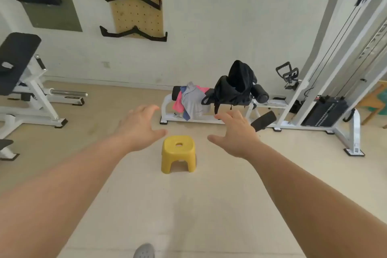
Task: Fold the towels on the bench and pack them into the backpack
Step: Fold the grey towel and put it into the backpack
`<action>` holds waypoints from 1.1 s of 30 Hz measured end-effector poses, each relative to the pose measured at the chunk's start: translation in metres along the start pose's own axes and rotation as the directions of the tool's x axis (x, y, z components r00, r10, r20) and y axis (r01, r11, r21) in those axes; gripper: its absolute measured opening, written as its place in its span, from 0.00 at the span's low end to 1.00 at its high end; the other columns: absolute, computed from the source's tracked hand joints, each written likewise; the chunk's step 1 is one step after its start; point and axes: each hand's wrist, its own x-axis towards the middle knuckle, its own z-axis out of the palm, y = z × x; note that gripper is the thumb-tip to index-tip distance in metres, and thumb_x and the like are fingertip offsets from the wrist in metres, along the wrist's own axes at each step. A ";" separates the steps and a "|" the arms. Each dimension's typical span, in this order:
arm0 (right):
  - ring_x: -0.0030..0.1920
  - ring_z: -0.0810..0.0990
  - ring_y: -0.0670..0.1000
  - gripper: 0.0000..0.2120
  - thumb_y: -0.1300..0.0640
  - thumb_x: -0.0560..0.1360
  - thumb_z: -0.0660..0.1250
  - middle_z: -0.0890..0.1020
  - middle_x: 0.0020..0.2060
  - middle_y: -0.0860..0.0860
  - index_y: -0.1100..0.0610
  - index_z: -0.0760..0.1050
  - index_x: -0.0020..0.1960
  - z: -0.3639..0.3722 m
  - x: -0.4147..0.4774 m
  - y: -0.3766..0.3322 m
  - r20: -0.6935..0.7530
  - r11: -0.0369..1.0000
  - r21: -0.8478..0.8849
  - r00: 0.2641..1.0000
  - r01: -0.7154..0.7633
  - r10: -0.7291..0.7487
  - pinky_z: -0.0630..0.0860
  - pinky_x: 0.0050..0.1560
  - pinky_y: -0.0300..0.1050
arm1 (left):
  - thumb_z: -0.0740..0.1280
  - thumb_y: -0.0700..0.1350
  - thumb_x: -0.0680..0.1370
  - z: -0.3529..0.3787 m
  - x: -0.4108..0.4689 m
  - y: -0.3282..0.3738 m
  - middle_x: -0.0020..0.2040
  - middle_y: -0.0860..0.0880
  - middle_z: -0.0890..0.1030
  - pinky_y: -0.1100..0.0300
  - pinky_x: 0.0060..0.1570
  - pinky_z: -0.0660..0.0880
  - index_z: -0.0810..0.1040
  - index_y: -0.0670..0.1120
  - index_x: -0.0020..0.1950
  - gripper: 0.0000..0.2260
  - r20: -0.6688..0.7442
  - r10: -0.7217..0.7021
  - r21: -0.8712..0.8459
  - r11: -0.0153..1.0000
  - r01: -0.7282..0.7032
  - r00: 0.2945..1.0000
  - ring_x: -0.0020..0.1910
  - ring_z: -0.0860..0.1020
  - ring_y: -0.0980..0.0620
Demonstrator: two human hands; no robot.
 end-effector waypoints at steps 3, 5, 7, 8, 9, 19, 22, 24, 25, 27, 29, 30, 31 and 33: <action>0.71 0.65 0.55 0.34 0.36 0.73 0.68 0.62 0.74 0.48 0.43 0.62 0.75 0.016 0.070 0.002 0.010 0.999 -0.018 0.999 -0.032 0.032 0.70 0.67 0.55 | 0.69 0.61 0.75 0.012 0.071 -0.026 0.75 0.50 0.65 0.49 0.69 0.65 0.62 0.54 0.76 0.33 0.020 -0.016 -0.050 0.999 0.017 1.000 0.74 0.63 0.45; 0.71 0.66 0.54 0.34 0.36 0.73 0.68 0.63 0.73 0.48 0.43 0.62 0.75 0.024 0.122 0.000 0.036 0.998 -0.043 0.998 -0.049 0.051 0.69 0.67 0.55 | 0.69 0.61 0.75 0.017 0.126 -0.044 0.75 0.49 0.66 0.49 0.68 0.66 0.63 0.54 0.76 0.33 0.050 -0.020 -0.082 0.996 0.024 0.999 0.73 0.63 0.45; 0.71 0.65 0.55 0.34 0.37 0.73 0.68 0.63 0.73 0.48 0.43 0.62 0.75 0.030 0.174 -0.005 0.051 0.995 -0.040 0.995 -0.089 0.091 0.68 0.65 0.53 | 0.70 0.60 0.75 0.019 0.183 -0.062 0.74 0.49 0.68 0.49 0.66 0.68 0.65 0.53 0.75 0.31 0.063 -0.039 -0.170 0.984 0.050 0.997 0.72 0.65 0.45; 0.71 0.65 0.55 0.34 0.37 0.73 0.68 0.63 0.73 0.48 0.43 0.62 0.75 0.032 0.196 -0.008 0.070 0.993 -0.040 0.991 -0.110 0.112 0.68 0.65 0.53 | 0.70 0.60 0.75 0.019 0.207 -0.068 0.73 0.49 0.68 0.49 0.65 0.69 0.65 0.53 0.75 0.31 0.079 -0.037 -0.192 0.980 0.051 0.996 0.72 0.65 0.45; 0.71 0.65 0.55 0.34 0.37 0.73 0.68 0.63 0.73 0.48 0.43 0.62 0.76 0.035 0.219 -0.009 0.080 0.991 -0.051 0.989 -0.124 0.128 0.68 0.65 0.53 | 0.70 0.59 0.75 0.021 0.231 -0.074 0.73 0.49 0.68 0.50 0.65 0.69 0.65 0.53 0.75 0.31 0.096 -0.026 -0.196 0.980 0.045 0.995 0.72 0.65 0.45; 0.71 0.67 0.56 0.34 0.38 0.73 0.69 0.64 0.72 0.50 0.45 0.64 0.75 0.074 0.440 0.030 0.149 0.973 0.062 0.966 -0.224 0.212 0.70 0.67 0.56 | 0.71 0.58 0.75 0.054 0.457 -0.100 0.73 0.47 0.68 0.52 0.64 0.67 0.66 0.51 0.75 0.31 0.201 0.026 -0.179 0.984 0.011 0.979 0.71 0.65 0.44; 0.70 0.68 0.55 0.34 0.38 0.72 0.70 0.64 0.72 0.50 0.45 0.64 0.75 0.087 0.517 0.061 0.163 0.970 0.113 0.967 -0.215 0.196 0.71 0.66 0.56 | 0.70 0.58 0.75 0.076 0.528 -0.094 0.72 0.47 0.69 0.51 0.65 0.67 0.66 0.52 0.74 0.30 0.226 0.001 -0.158 0.987 0.035 0.974 0.71 0.65 0.44; 0.68 0.69 0.55 0.34 0.39 0.72 0.70 0.64 0.71 0.50 0.45 0.65 0.75 0.096 0.569 0.086 0.162 0.970 0.139 0.971 -0.200 0.177 0.72 0.65 0.54 | 0.70 0.58 0.75 0.095 0.574 -0.089 0.71 0.46 0.69 0.51 0.64 0.68 0.66 0.51 0.74 0.30 0.231 -0.024 -0.154 0.986 0.061 0.973 0.70 0.66 0.43; 0.68 0.69 0.55 0.33 0.39 0.72 0.70 0.64 0.71 0.50 0.46 0.65 0.74 0.099 0.594 0.098 0.175 0.967 0.157 0.969 -0.202 0.174 0.72 0.65 0.54 | 0.70 0.58 0.75 0.104 0.596 -0.086 0.71 0.46 0.70 0.52 0.63 0.69 0.66 0.52 0.74 0.30 0.244 -0.046 -0.151 0.985 0.085 0.969 0.70 0.67 0.44; 0.68 0.70 0.55 0.33 0.39 0.72 0.70 0.65 0.70 0.50 0.45 0.66 0.74 0.106 0.640 0.122 0.226 0.958 0.197 0.960 -0.210 0.164 0.72 0.65 0.55 | 0.70 0.58 0.76 0.119 0.637 -0.077 0.71 0.47 0.70 0.54 0.57 0.70 0.66 0.53 0.74 0.29 0.284 -0.089 -0.151 0.979 0.136 0.955 0.67 0.70 0.45; 0.68 0.70 0.55 0.33 0.38 0.71 0.70 0.65 0.70 0.50 0.46 0.67 0.73 0.110 0.685 0.145 0.266 0.953 0.214 0.952 -0.214 0.154 0.71 0.66 0.55 | 0.69 0.58 0.76 0.130 0.678 -0.069 0.71 0.48 0.70 0.57 0.54 0.68 0.66 0.52 0.74 0.29 0.301 -0.116 -0.131 0.978 0.161 0.946 0.66 0.71 0.46; 0.68 0.70 0.56 0.33 0.38 0.71 0.70 0.66 0.70 0.50 0.46 0.67 0.73 0.111 0.707 0.155 0.282 0.952 0.215 0.947 -0.219 0.154 0.71 0.66 0.54 | 0.69 0.58 0.76 0.134 0.699 -0.066 0.72 0.49 0.69 0.58 0.53 0.67 0.66 0.52 0.74 0.29 0.299 -0.129 -0.120 0.978 0.171 0.945 0.67 0.71 0.47; 0.67 0.70 0.56 0.32 0.39 0.72 0.70 0.66 0.69 0.50 0.46 0.68 0.72 0.113 0.728 0.164 0.299 0.951 0.213 0.942 -0.223 0.154 0.72 0.66 0.54 | 0.70 0.58 0.76 0.138 0.718 -0.064 0.72 0.49 0.69 0.58 0.53 0.66 0.66 0.52 0.74 0.29 0.298 -0.136 -0.117 0.977 0.178 0.945 0.67 0.71 0.47; 0.66 0.71 0.56 0.32 0.38 0.71 0.70 0.67 0.68 0.49 0.45 0.69 0.72 0.119 0.767 0.178 0.320 0.948 0.216 0.934 -0.236 0.159 0.73 0.64 0.54 | 0.70 0.57 0.76 0.147 0.755 -0.062 0.71 0.49 0.71 0.59 0.53 0.66 0.68 0.51 0.73 0.28 0.296 -0.124 -0.136 0.976 0.170 0.947 0.67 0.71 0.47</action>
